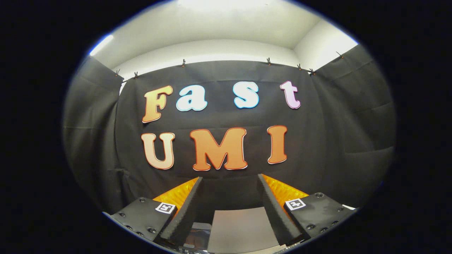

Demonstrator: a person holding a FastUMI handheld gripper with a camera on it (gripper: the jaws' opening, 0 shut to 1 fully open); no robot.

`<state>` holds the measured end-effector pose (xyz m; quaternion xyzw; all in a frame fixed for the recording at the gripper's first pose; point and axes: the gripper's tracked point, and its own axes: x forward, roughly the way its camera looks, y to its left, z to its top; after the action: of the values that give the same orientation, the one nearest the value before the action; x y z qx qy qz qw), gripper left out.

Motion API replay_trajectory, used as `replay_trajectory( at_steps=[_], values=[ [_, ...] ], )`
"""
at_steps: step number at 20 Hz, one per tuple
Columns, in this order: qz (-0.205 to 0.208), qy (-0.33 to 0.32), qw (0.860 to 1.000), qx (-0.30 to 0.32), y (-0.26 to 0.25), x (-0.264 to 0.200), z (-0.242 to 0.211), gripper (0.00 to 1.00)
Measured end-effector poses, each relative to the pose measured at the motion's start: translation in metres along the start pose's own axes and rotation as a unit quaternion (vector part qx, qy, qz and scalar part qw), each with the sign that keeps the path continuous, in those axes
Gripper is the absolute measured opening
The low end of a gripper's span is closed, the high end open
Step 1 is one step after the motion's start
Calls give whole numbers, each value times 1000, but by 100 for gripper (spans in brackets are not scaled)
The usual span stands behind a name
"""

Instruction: Put the clothes into the washing machine and then close the washing machine lid.

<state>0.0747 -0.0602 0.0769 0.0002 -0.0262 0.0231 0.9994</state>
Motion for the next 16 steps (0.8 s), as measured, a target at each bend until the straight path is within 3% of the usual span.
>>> replay_trajectory(
  at_steps=[16],
  values=[
    [5, -12, 1000, 2, -71, -15, 11, 97]
  ],
)
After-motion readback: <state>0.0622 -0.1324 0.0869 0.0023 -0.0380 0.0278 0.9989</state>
